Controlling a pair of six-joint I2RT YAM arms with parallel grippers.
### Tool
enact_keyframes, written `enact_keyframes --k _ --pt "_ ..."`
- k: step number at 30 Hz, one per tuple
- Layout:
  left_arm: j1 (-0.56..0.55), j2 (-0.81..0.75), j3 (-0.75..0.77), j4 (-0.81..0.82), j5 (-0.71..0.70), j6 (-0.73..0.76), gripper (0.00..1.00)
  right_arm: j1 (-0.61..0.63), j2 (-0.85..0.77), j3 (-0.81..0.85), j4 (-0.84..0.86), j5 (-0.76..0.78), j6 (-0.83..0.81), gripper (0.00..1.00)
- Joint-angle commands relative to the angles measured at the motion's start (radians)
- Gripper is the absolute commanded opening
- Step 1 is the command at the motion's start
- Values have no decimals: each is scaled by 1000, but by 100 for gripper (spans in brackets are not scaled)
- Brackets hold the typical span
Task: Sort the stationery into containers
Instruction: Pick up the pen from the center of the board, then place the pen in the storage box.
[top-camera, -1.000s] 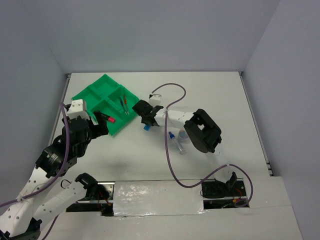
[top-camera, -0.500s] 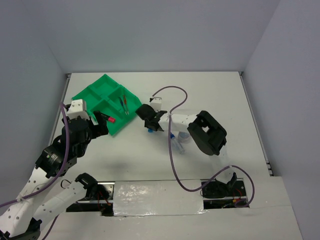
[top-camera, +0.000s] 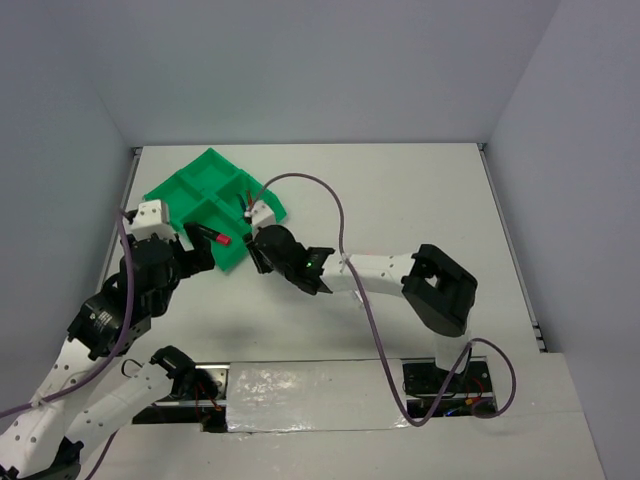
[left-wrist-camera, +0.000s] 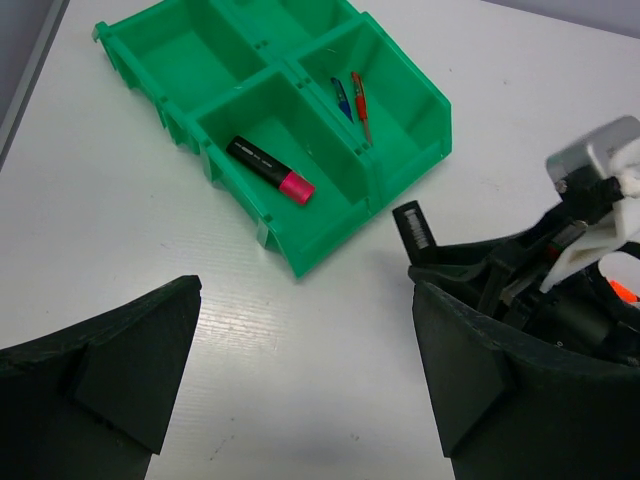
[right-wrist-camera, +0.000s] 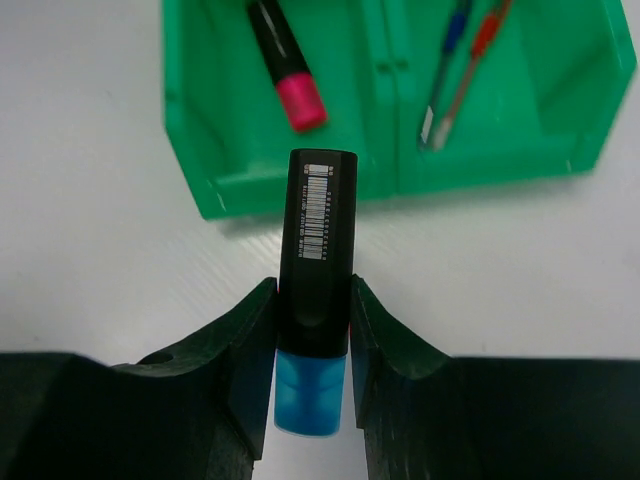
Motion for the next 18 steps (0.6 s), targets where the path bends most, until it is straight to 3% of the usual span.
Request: enact_keyframes --k 1,10,11,15,18 --pt "7 -24 2 34 -27 2 99 -13 60 151 155 -127 -222 2" --pt "8 -49 2 34 -44 -4 99 -31 357 585 40 -153 -348 10" --pt "7 -52 0 34 -44 -5 99 -34 398 636 36 -145 -346 21" --pt "7 -55 -1 38 -39 -4 99 -43 462 731 26 -162 -352 31" --pt "7 -47 0 37 -32 2 99 -52 509 786 5 -171 -346 51"
